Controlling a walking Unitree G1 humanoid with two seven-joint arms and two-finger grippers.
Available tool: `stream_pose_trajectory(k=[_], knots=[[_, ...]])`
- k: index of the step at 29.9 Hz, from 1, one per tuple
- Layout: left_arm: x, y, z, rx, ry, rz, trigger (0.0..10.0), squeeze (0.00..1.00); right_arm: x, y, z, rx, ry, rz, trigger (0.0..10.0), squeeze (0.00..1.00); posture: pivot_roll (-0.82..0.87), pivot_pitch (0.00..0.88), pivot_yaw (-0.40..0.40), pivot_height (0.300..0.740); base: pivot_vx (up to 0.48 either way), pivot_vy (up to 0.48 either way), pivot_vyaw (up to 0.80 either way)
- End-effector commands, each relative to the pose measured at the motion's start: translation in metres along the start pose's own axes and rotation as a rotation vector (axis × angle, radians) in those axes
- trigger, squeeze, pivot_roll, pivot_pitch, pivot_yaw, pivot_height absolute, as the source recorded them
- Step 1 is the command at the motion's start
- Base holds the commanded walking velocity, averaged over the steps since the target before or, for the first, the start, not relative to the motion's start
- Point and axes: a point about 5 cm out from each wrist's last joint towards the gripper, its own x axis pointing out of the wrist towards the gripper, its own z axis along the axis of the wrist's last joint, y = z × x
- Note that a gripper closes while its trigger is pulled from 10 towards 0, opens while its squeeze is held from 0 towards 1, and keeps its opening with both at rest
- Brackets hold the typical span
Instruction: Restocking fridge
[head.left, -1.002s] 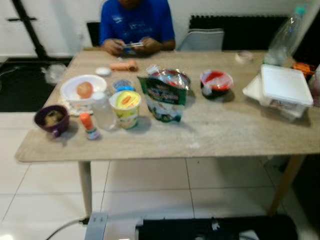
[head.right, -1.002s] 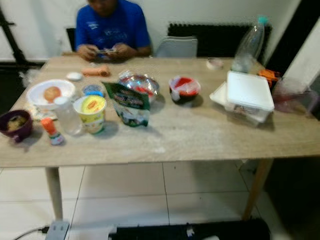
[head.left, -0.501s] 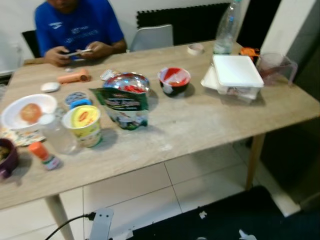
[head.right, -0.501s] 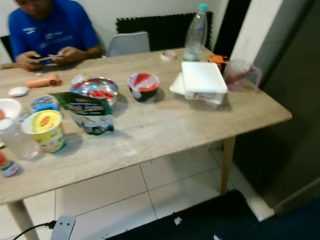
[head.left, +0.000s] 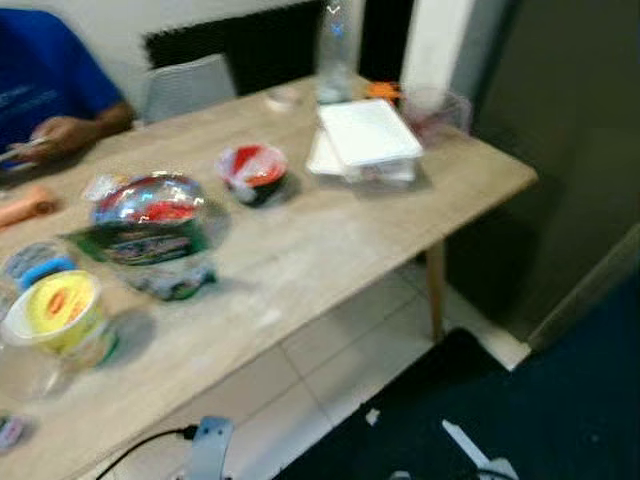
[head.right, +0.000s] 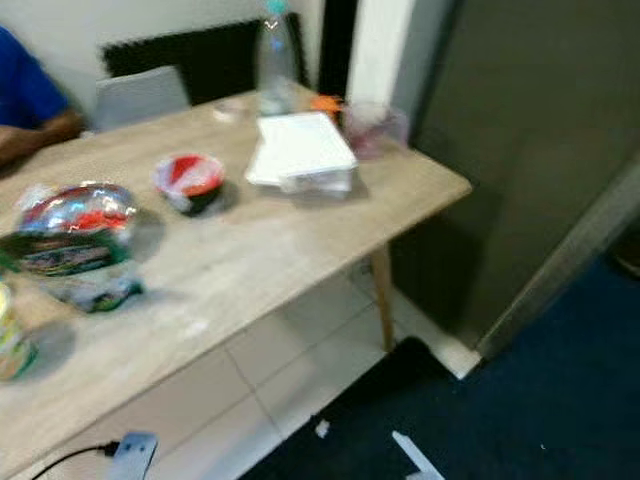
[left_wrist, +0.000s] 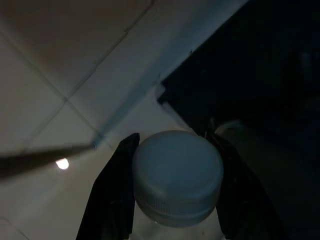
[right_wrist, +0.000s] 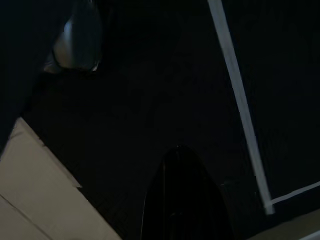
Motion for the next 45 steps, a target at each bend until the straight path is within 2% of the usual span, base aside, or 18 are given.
stream_pose_trajectory(k=[1,6,38,45], knots=[[0.000,-0.002,-0.002,0.010,0.005,-0.009,10.0,0.00,0.000,-0.002,-0.001,0.001,-0.007,-0.002,10.0,0.00,-0.04,0.044,0.025,0.740,0.000,0.000,-0.77],[0.000,-0.001,-0.002,0.006,0.008,-0.014,10.0,0.00,0.000,-0.001,0.003,-0.011,-0.024,0.005,10.0,0.00,-0.04,0.046,0.025,0.740,0.000,-0.067,-0.15],[0.002,-0.009,0.004,-0.013,-0.002,-0.040,10.0,0.00,0.000,0.000,0.010,-0.028,-0.047,0.016,10.0,0.00,-0.05,0.059,0.022,0.740,0.000,-0.458,0.00],[0.001,-0.008,0.003,-0.012,0.003,-0.040,10.0,0.00,0.000,0.002,0.010,0.004,-0.057,0.037,10.0,0.00,-0.05,0.061,0.023,0.740,0.000,-0.461,0.00]])
